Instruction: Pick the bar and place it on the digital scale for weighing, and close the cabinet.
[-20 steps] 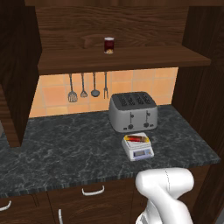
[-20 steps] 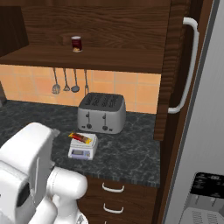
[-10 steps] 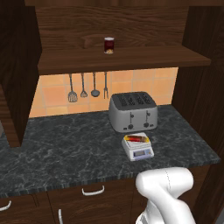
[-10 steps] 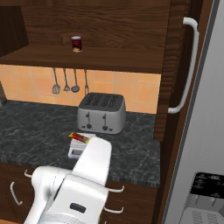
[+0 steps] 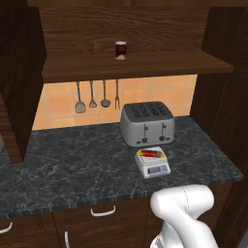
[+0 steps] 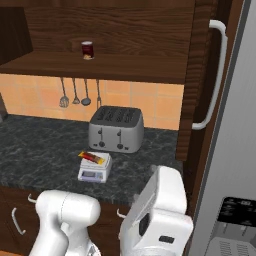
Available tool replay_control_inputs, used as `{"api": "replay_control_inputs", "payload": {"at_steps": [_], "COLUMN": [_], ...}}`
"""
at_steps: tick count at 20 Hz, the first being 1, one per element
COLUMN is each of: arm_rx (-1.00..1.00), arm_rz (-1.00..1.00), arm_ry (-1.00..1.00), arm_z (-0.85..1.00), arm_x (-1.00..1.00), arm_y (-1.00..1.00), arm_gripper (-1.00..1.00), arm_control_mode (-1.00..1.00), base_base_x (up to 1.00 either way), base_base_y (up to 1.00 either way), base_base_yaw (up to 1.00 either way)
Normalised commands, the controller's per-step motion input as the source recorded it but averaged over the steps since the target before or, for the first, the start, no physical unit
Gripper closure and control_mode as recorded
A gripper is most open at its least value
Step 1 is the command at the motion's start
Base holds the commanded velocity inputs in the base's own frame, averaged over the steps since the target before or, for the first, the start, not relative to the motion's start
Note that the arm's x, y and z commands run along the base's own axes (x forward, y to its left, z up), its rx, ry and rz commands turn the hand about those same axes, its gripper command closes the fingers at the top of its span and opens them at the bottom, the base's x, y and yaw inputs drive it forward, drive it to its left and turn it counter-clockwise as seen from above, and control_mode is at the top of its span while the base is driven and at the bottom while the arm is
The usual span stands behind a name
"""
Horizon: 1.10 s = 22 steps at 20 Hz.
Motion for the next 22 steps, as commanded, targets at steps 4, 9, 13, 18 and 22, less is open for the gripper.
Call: {"api": "replay_control_inputs", "payload": {"at_steps": [4,9,13,18,22], "arm_rx": [0.01,0.06,0.08,0.11,0.01], "arm_rz": [0.04,0.06,0.09,0.07,0.1], "arm_ry": [-0.17,-0.15,-0.12,-0.16,-0.34], "arm_z": [-0.25,-0.23,-0.03,0.12,0.58], "arm_x": [0.91,0.62,0.64,0.61,0.21], "arm_y": [-0.34,-0.68,-0.57,-0.52,-0.1], "arm_gripper": [-1.0,-1.0,-1.0,-1.0,-1.0], "arm_control_mode": [-1.0,-1.0,-1.0,-1.0,-1.0], "base_base_x": [0.0,0.0,0.0,0.0,0.0], "base_base_y": [0.0,0.0,0.0,0.0,0.0], "base_base_yaw": [0.0,0.0,0.0,0.0,0.0]}}
